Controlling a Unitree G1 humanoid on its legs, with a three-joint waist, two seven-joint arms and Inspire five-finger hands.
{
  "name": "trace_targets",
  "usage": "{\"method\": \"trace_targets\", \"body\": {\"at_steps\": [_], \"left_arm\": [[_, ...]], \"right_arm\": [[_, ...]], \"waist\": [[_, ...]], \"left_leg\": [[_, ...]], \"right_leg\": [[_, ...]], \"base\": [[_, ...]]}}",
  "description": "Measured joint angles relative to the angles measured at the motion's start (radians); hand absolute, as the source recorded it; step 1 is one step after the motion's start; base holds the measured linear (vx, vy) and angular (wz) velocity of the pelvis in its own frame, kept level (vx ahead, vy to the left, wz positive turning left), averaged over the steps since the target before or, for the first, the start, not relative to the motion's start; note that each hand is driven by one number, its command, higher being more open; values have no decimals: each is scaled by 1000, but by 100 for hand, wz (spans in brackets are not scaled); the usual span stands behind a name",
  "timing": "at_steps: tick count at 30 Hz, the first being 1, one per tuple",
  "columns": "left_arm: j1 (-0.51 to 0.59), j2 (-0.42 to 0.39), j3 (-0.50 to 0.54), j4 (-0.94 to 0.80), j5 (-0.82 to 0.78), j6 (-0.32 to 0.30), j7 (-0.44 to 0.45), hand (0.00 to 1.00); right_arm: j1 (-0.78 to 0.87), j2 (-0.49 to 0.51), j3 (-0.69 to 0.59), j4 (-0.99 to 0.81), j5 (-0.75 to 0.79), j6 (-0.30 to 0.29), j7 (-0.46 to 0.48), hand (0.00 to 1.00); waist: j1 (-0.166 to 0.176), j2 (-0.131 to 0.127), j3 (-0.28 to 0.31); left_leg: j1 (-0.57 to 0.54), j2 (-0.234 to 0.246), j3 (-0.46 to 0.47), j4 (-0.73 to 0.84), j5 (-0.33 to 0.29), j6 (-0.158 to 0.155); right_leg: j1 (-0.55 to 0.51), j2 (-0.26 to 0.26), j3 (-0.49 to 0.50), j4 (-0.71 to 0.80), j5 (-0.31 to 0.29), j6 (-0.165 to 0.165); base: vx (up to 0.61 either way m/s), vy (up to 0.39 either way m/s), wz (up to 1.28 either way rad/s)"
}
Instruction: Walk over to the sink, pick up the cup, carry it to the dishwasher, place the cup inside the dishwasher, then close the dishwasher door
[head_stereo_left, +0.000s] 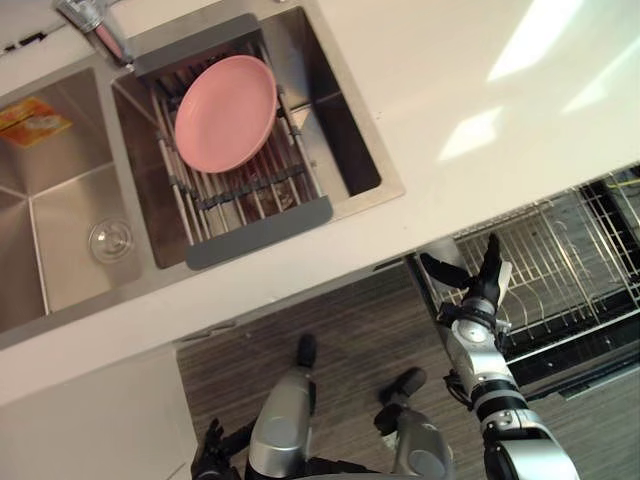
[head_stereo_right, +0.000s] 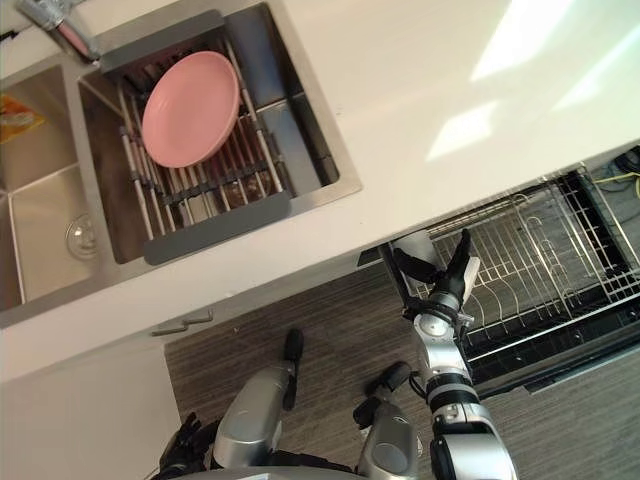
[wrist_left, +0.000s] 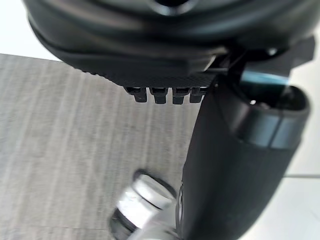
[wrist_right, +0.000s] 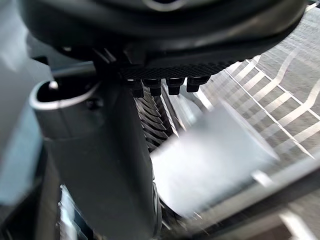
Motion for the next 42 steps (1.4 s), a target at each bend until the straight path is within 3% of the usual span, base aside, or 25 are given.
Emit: {"method": "trace_targets", "body": {"at_steps": [4,6,8,11,13,17,22,24,28,29,30,31,32,33,34,35,36,37,39,40,42], "left_arm": [[7,2,55,11,-9,-1,19,100],[9,-1,85,12,-36,-2,29,100],[9,-6,104,12,-43,0,35,100],[25,-23,149,11,-45,2,36,100],[35,-34,157,10,-62,15,36,100],[37,-77,239,-4,-62,137,64,100],[37,-73,270,-1,-33,242,83,100],[37,-61,269,27,-18,269,77,100],[37,-58,269,67,-24,284,64,100],[37,-58,268,70,-26,286,59,100],[32,-54,268,71,-22,287,54,100],[27,-51,268,73,-19,287,51,100],[22,-40,269,86,-12,287,51,100],[22,-35,268,92,-1,289,51,100],[27,-30,254,104,21,298,52,100],[32,-31,232,113,31,307,51,100],[37,-32,221,114,34,311,49,100],[54,-33,209,114,36,311,43,100],[65,-26,202,112,37,297,44,100],[67,-16,167,112,38,295,48,100],[61,-9,114,111,38,292,61,100]], "right_arm": [[149,42,-44,-156,30,-36,0,100],[230,65,-74,-262,83,-75,55,100],[267,68,-79,-314,110,-98,92,100],[307,91,-92,-487,213,-144,225,100],[308,99,-94,-572,283,-153,321,100],[310,103,-101,-756,441,-152,589,100],[296,70,-53,-860,583,-124,798,100],[263,25,16,-858,666,-57,910,100],[213,-21,140,-811,667,51,971,100],[211,-24,169,-794,665,85,973,100],[211,-23,179,-778,656,110,964,100],[211,-24,177,-771,652,119,955,100],[211,-29,173,-766,641,135,923,100],[211,-38,168,-766,636,138,909,100],[211,-62,154,-763,625,143,880,100],[207,-74,132,-750,625,154,856,100],[201,-70,127,-739,626,161,847,100],[202,-49,129,-726,627,175,835,100],[210,-16,150,-723,628,192,832,100],[213,1,172,-716,628,198,829,100],[214,14,187,-694,628,200,820,100]], "waist": [[-24,-39,-68],[-51,-49,-102],[-60,-50,-121],[-85,-40,-156],[-97,-37,-159],[-99,-29,-171],[-100,4,-206],[-103,19,-225],[-99,32,-241],[-99,31,-250],[-110,25,-254],[-110,23,-256],[-119,29,-268],[-131,33,-271],[-145,51,-282],[-149,64,-289],[-144,60,-287],[-134,41,-289],[-131,14,-298],[-132,3,-305],[-132,-2,-310]], "left_leg": [[38,16,56,17,-33,-4],[58,36,90,63,-72,-7],[63,51,112,91,-93,-10],[74,115,178,184,-162,-23],[90,140,194,208,-174,-31],[118,160,182,200,-175,-32],[121,165,167,197,-173,-28],[122,152,158,180,-168,-4],[118,136,156,155,-156,37],[110,131,166,142,-143,63],[101,134,246,132,-134,141],[103,143,292,120,-135,183],[112,184,428,108,-126,188],[114,204,483,109,-115,169],[118,227,551,106,-70,114],[131,214,556,68,-2,19],[144,197,551,48,5,3],[170,154,550,12,6,1],[183,114,550,-27,3,8],[200,83,549,-68,11,25],[228,34,535,-144,36,41]], "right_leg": [[12,15,58,-15,4,-1],[29,28,95,-21,4,-3],[32,40,118,-26,4,-7],[39,90,194,-41,6,-27],[48,112,216,-41,9,-30],[70,138,225,-42,7,-41],[97,140,189,-42,-8,-34],[98,131,178,-42,-8,-32],[95,119,162,-42,-7,-31],[97,110,137,-41,-3,-36],[105,90,85,-41,-4,-35],[110,77,56,-41,-5,-34],[121,57,-12,-41,-4,-34],[131,51,-49,-41,-4,-33],[149,42,-112,-41,-4,-33],[170,32,-154,-41,-1,-25],[180,23,-162,-41,6,-15],[199,-11,-168,-41,16,1],[201,-42,-170,-37,21,7],[198,-67,-174,-18,21,8],[194,-110,-191,34,17,10]], "base": [[23,-9,-50],[1,-11,-54],[-23,-19,-47],[-43,-34,-73],[-19,-49,-49],[-16,-47,-13],[-28,1,17],[-21,33,13],[-4,39,17],[44,54,77],[53,52,99],[71,73,136],[66,60,123],[99,124,170],[88,182,161],[65,206,133],[19,240,68],[-2,251,20],[3,260,12],[14,279,14],[3,292,17]]}}
